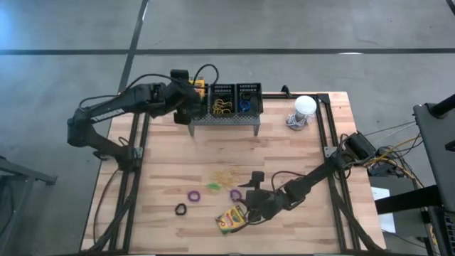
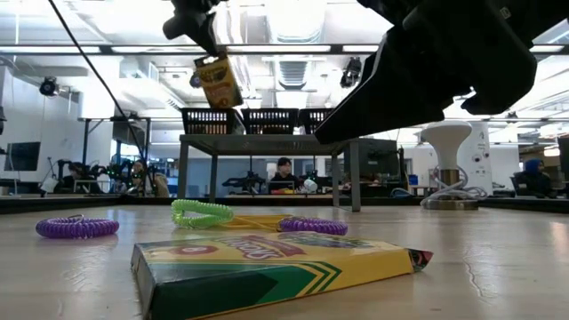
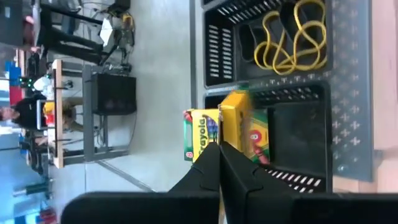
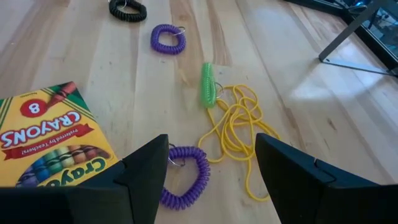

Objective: Pick & Place Office Desk Supplies
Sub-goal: Put the yellow crayon box in the left black bin on the shelf

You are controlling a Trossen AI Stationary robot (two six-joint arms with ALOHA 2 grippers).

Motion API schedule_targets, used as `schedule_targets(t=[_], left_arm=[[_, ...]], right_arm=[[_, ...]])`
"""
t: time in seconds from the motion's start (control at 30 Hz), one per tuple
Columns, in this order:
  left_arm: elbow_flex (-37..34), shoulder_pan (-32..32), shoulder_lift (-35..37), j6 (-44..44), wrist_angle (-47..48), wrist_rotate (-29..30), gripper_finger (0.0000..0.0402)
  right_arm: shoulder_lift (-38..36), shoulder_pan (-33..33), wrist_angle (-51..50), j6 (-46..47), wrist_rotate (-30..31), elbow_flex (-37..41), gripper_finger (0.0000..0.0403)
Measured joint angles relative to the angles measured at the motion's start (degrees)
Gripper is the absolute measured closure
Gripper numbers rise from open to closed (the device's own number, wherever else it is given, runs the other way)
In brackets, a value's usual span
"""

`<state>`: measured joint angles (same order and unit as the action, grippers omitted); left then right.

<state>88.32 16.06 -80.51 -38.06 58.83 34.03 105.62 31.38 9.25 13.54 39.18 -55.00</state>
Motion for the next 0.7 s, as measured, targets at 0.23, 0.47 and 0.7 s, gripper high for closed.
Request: schedule_targets(t=[0.23, 0.47, 0.7], left_arm=[[-4.11, 0.61, 0.0, -4.68, -0.29, 2.42, 0.0401], [-7.75, 2.43, -0.03, -9.99, -3.95, 4.94, 0.0401], [-8.51, 2.84, -0.02, -12.39, -3.78, 3.91, 0.0401]], right_arm=[[0.0, 0.0, 0.1, -0.01, 0.0, 0.0, 0.0165], [0.0, 0.0, 0.3, -0.01, -0.02, 0.0, 0.0165], [0.0, -0.02, 0.32, -0.22, -0.02, 0.04, 0.0165]])
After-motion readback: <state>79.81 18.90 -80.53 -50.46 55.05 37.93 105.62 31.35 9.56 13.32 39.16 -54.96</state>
